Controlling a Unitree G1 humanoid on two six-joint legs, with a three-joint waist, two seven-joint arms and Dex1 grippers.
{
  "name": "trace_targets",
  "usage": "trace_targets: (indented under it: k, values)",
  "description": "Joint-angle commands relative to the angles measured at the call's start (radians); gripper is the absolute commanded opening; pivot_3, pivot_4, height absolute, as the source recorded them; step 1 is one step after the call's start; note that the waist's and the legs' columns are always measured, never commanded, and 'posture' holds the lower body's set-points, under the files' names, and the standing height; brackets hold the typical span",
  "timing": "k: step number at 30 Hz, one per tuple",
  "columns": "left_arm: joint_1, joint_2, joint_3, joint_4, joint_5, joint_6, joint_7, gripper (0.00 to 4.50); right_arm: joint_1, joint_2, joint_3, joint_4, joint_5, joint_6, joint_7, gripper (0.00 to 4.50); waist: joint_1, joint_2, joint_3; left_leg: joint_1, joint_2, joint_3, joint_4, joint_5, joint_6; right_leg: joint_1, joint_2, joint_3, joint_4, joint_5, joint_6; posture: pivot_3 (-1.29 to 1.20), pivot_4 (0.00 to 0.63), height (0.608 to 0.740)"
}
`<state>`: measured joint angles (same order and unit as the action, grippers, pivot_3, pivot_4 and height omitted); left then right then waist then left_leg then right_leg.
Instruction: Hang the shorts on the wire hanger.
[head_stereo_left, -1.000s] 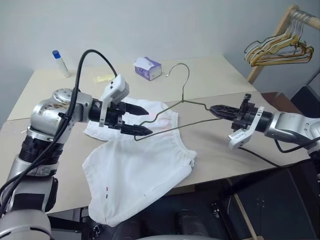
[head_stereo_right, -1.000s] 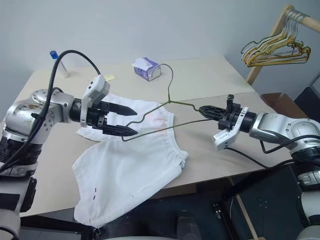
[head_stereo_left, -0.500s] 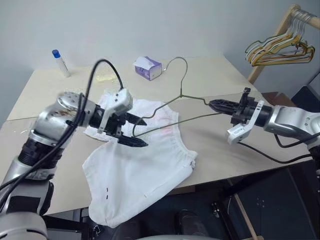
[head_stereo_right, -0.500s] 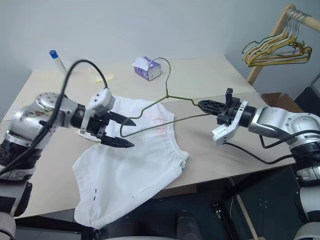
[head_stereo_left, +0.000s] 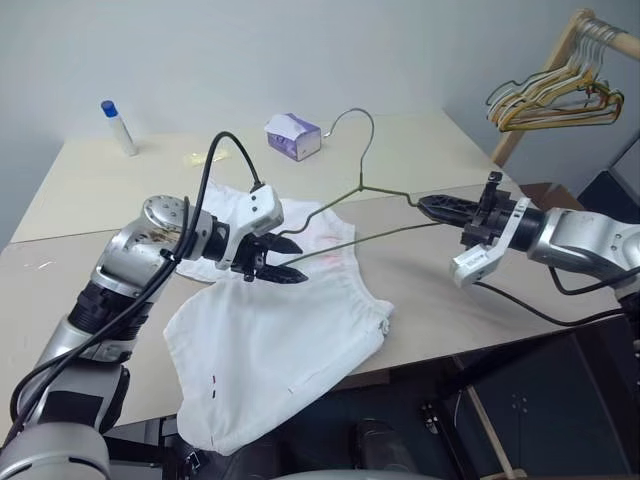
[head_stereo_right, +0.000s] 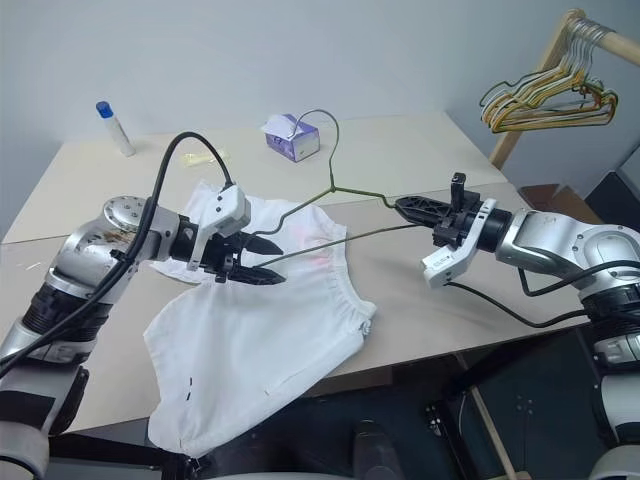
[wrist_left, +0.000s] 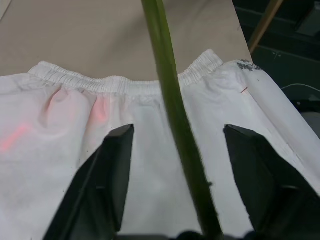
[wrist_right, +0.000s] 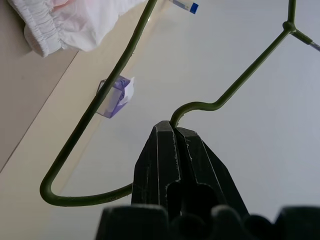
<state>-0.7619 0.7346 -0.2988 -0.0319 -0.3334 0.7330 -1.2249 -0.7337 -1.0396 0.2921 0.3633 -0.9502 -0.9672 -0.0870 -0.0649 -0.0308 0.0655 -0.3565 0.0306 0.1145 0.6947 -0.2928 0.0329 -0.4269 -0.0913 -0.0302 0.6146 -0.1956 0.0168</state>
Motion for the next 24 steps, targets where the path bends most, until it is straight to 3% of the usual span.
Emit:
trace_targets:
  k: [1,6,11,14,18,21,24]
  values:
    - [-0.011,-0.016,0.015,0.002,0.012,-0.023,0.017,1.58,-0.008,-0.02,-0.06,-0.036,0.04,0.032,0.004,0.0,-0.003,0.0,0.0,0.0,0.0,0.0,0.0,0.0,0.0,0.0,0.0,0.0,0.0,0.0,0.0,-0.04,0.005,0.74]
    - [-0.017,-0.025,0.02,0.017,0.022,-0.044,0.014,0.03,0.023,-0.032,-0.081,-0.066,0.06,0.044,0.025,0.0,-0.005,0.0,0.0,0.0,0.0,0.0,0.0,0.0,0.0,0.0,0.0,0.001,0.0,0.0,0.0,-0.04,0.001,0.74]
    - [-0.007,-0.023,0.025,0.02,0.038,-0.095,0.015,0.03,0.049,-0.035,-0.098,-0.095,0.119,0.046,0.07,0.0,-0.008,0.0,0.0,0.001,0.0,0.001,0.001,0.0,0.0,0.0,0.0,0.001,0.001,0.0,0.001,-0.06,0.0,0.74]
    - [0.005,-0.022,0.032,0.026,0.058,-0.141,0.03,0.0,0.075,-0.029,-0.099,-0.106,0.199,0.027,0.121,0.7,-0.007,0.0,-0.001,0.001,0.0,0.001,0.0,0.0,0.0,0.0,0.0,0.001,0.0,0.001,0.001,-0.05,0.0,0.74]
    - [0.012,-0.027,0.042,0.056,0.104,-0.199,0.081,0.0,0.12,-0.039,-0.076,-0.123,0.403,0.001,0.259,2.04,-0.007,0.0,-0.001,0.001,0.0,0.001,0.001,-0.001,0.001,0.001,0.0,0.001,0.0,0.001,0.001,-0.04,0.0,0.74]
    - [0.028,-0.026,0.05,0.089,0.144,-0.318,0.1,0.0,0.158,-0.05,-0.054,-0.181,0.68,0.071,0.447,3.14,-0.006,0.0,-0.001,0.002,0.0,0.001,0.001,-0.002,0.003,0.002,0.0,0.002,-0.001,0.001,0.001,-0.03,0.0,0.74]
    - [0.063,-0.04,0.077,0.144,0.187,-0.578,0.122,0.0,0.21,-0.095,-0.059,-0.347,1.018,0.298,0.682,4.14,-0.005,0.0,-0.001,0.003,0.002,0.001,0.001,-0.003,0.005,0.003,0.0,0.002,-0.001,0.002,0.001,-0.02,0.0,0.74]
